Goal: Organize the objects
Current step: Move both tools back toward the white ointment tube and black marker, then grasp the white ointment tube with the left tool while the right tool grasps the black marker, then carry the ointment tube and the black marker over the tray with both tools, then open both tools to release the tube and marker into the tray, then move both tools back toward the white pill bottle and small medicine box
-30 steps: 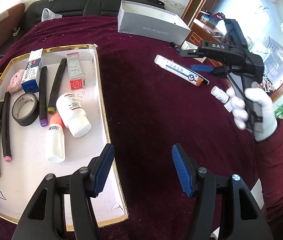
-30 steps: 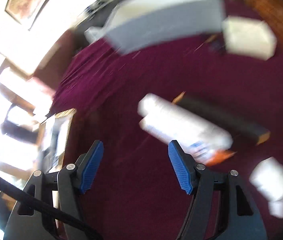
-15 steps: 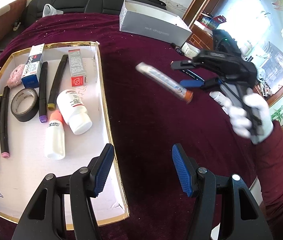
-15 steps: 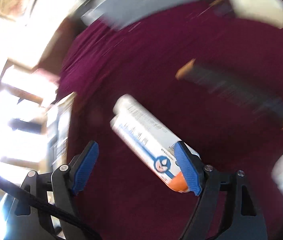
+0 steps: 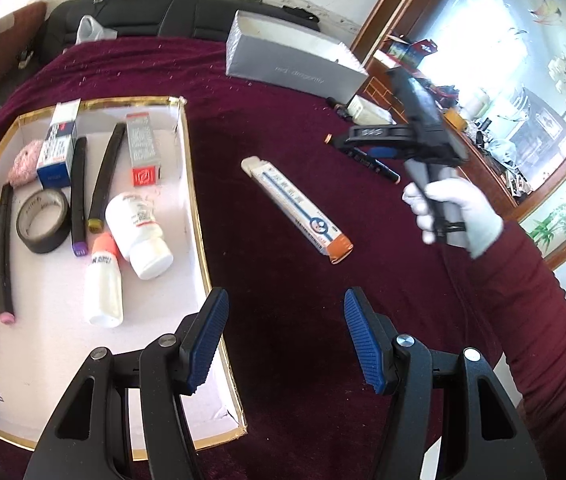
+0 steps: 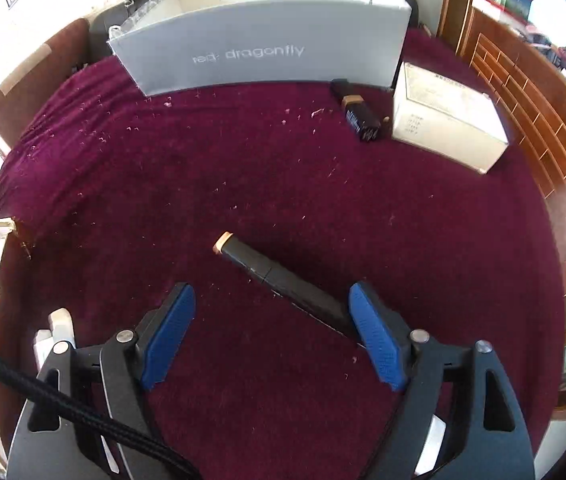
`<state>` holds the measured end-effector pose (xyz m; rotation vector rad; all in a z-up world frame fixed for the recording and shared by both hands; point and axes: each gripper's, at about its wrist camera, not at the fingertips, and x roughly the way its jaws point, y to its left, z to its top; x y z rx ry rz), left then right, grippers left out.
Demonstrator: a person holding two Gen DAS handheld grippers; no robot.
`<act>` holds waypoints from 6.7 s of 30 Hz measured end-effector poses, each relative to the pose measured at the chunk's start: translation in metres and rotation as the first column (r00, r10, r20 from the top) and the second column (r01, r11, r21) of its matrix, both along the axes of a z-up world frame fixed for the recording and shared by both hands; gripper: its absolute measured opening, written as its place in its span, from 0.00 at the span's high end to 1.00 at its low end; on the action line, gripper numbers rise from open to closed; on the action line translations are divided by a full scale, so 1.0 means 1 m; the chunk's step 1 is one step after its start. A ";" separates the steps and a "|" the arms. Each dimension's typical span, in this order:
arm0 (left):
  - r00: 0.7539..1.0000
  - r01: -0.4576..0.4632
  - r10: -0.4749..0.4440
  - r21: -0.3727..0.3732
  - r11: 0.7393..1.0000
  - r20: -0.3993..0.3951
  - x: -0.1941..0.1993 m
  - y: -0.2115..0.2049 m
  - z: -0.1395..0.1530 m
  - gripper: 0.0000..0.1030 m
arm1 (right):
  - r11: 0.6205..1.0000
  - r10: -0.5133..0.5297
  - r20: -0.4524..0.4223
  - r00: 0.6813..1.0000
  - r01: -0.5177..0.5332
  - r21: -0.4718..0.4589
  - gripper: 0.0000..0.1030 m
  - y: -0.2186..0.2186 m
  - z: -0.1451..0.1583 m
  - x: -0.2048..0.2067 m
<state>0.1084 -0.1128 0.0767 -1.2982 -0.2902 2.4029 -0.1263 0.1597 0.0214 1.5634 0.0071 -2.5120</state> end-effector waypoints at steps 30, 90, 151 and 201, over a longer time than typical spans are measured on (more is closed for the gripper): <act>0.991 -0.111 0.127 -0.270 0.956 0.042 -0.123 0.098 -0.045 0.48 | 0.983 -0.075 0.079 0.994 0.088 -0.163 0.84 0.013 -0.002 0.097; 0.999 -0.030 0.030 -0.016 0.999 -0.036 -0.023 0.028 -0.019 0.85 | 0.987 -0.162 -0.038 0.986 0.162 0.000 0.46 -0.019 0.001 0.106; 0.945 -0.327 0.322 -0.169 0.930 -0.061 0.015 -0.128 -0.064 0.85 | 0.897 0.317 -0.001 0.949 -0.300 -0.325 0.87 -0.262 0.002 0.193; 0.944 -0.314 0.278 -0.221 0.923 -0.180 0.032 -0.081 -0.017 0.56 | 0.884 0.097 -0.137 0.986 -0.148 -0.443 0.37 -0.146 0.035 0.208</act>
